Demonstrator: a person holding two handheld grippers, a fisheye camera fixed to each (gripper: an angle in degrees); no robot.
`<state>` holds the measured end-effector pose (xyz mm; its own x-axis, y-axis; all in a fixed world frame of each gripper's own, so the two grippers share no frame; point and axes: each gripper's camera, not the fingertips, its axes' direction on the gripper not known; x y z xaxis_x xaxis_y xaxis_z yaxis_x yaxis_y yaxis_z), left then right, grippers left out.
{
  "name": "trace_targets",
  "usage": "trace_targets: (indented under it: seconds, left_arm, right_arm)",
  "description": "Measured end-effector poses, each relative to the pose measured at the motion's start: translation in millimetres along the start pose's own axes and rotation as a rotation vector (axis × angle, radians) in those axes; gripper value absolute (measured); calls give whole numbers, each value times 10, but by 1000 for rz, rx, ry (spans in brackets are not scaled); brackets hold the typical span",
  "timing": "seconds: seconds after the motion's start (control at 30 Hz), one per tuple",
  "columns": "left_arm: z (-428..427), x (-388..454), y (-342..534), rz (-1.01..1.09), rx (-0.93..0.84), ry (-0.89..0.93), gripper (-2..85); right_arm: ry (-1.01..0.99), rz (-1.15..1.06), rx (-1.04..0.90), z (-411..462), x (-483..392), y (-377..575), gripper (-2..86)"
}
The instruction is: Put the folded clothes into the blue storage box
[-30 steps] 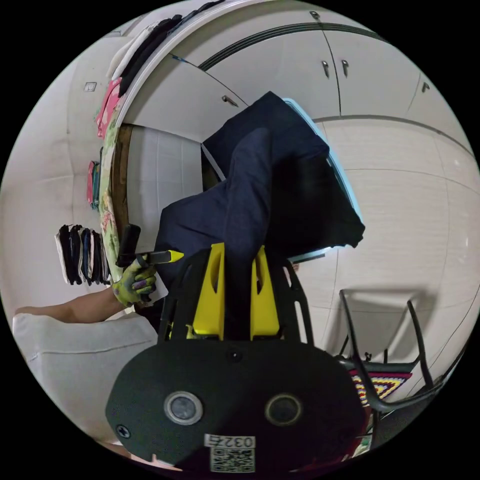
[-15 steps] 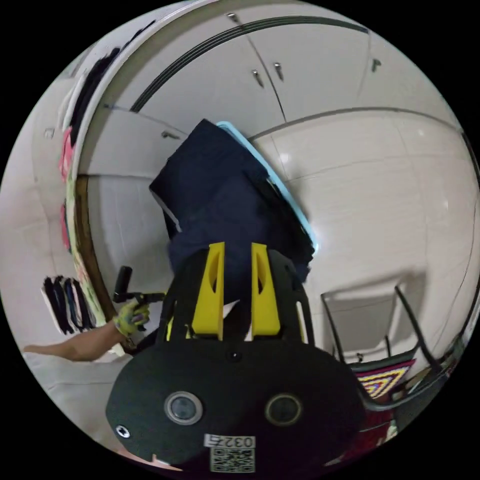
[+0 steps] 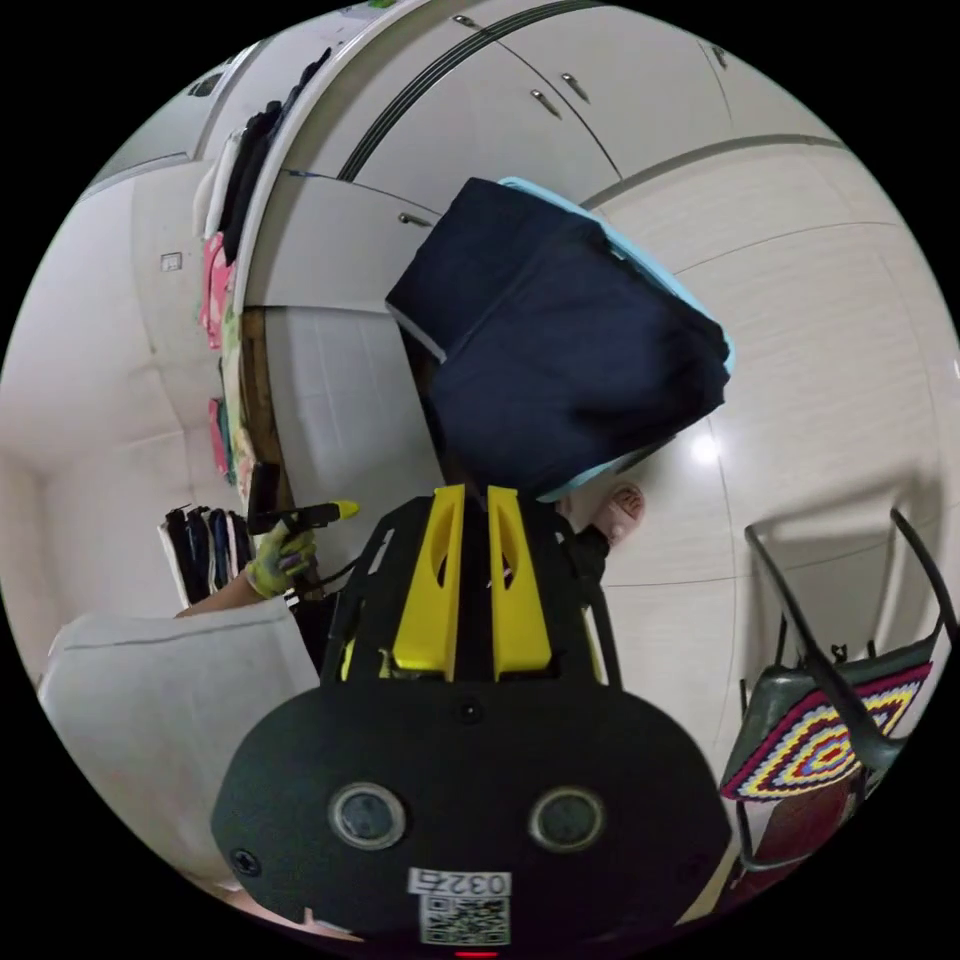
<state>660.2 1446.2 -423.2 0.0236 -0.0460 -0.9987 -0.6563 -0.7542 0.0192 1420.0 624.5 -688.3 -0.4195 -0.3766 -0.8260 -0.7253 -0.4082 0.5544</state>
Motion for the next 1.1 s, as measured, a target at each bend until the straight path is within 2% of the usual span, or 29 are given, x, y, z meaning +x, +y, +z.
trace_targets:
  seconds: [0.1, 0.3, 0.43, 0.63, 0.77, 0.83, 0.97, 1.1]
  left_arm:
    - [-194, 191, 386, 50, 125, -22, -9]
    - [-808, 196, 1302, 23, 522, -20, -9]
    - [-1332, -240, 1894, -92, 805, 54, -11]
    - [-2242, -1026, 2426, -249, 1132, 11, 16]
    - [-2918, -1827, 2772, -357, 1362, 145, 40]
    - [-3223, -2148, 2876, -411, 1423, 156, 51]
    - [-3897, -2761, 2918, -594, 1434, 28, 82]
    - [-4215, -3277, 2934, -691, 1495, 65, 92]
  right_arm:
    - [-35, -40, -11, -73, -79, 168, 44]
    - [-106, -110, -17, -210, -232, 177, 43]
    - [-206, -161, 23, -328, -576, 84, 46]
    - [-352, -218, -4, -135, -1335, -156, 46]
    - [-379, -238, -22, 63, -2031, -398, 48]
    - [-378, -261, -53, 169, -2371, -531, 49]
    - [-302, -380, -136, 337, -3226, -747, 50]
    - [-258, -433, -149, 387, -3670, -742, 50]
